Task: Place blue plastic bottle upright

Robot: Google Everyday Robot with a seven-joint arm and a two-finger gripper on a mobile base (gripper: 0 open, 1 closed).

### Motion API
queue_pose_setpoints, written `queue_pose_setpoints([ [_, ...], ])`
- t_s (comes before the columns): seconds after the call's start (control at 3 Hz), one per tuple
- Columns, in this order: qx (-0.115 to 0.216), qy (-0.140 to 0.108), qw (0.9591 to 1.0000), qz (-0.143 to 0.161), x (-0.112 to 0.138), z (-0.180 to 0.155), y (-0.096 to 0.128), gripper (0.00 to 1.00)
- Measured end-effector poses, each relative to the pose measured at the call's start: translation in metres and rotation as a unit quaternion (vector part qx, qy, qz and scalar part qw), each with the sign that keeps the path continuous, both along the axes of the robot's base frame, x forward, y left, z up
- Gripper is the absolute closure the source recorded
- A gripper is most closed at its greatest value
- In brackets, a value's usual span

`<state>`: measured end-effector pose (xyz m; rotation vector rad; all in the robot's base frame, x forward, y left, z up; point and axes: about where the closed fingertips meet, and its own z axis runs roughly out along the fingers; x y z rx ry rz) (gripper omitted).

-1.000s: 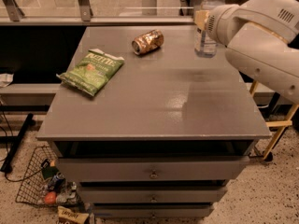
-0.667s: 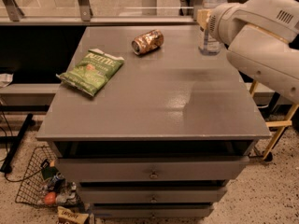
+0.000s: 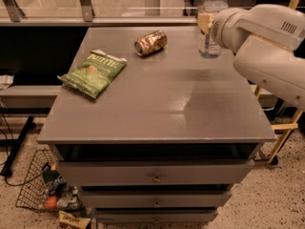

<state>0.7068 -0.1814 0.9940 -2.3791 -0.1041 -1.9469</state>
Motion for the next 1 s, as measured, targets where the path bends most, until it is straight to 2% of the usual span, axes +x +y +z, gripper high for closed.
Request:
queue_pose_setpoints([
  [0.33,0.037,-0.027,0.9983,0.034,0.013,-0.003,0.002,1.00],
  [0.67,0.042,-0.040,0.9978,0.033,0.024,-0.026,-0.019,1.00],
  [1.0,0.017,-0.049,0.9974,0.050,0.030,-0.063,-0.005,1.00],
])
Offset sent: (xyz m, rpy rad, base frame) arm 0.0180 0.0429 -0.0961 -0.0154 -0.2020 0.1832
